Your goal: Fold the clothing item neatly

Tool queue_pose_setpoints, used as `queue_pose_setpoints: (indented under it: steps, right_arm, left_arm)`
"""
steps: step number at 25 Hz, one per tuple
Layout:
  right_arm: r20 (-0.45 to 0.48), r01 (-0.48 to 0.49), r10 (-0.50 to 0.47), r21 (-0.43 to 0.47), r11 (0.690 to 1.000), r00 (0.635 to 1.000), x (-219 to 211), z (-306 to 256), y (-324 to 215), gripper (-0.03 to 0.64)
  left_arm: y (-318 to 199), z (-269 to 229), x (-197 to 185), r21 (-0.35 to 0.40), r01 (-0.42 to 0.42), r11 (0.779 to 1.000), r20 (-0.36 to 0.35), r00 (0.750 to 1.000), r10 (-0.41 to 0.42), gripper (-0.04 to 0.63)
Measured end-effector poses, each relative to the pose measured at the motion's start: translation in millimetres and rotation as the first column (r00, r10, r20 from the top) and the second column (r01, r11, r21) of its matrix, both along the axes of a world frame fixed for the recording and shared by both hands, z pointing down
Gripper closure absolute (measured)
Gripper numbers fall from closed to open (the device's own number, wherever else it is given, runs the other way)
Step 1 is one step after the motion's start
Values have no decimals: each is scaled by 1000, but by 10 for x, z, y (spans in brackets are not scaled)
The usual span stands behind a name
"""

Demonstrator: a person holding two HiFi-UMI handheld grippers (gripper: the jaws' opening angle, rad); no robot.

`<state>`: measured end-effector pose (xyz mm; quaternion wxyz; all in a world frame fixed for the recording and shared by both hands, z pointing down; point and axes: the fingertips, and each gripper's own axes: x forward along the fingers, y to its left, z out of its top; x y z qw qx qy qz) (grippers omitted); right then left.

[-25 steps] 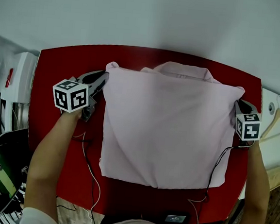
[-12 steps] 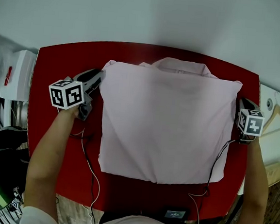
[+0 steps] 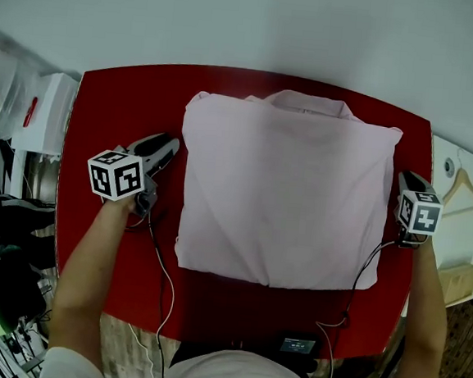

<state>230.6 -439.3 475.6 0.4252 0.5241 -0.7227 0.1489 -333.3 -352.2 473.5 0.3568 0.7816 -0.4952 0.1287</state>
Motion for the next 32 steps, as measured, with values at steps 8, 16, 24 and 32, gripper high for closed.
queue_pose_setpoints:
  steps: [8,16,24,32]
  right_arm:
    - [55,17,-14,-51,999,998,-63,132,673,563]
    - [138,1,8,-68,998,990,-35,159,1296,485]
    - [180,11,6,-92,996,984,-45,212,1813,482]
    - [167,-18,39,-121,992,985,-11,375,1941,542]
  left_arm:
    - [870,193,341,-85,-93,992,-7,996,93,494]
    - [1411,256,674,-93,-181,979,46,982,185,489]
    - [1694,411,723,-132,-169,977,213,958,194,551]
    - [1776,318,539,-96,-12,995,147,989,26,583]
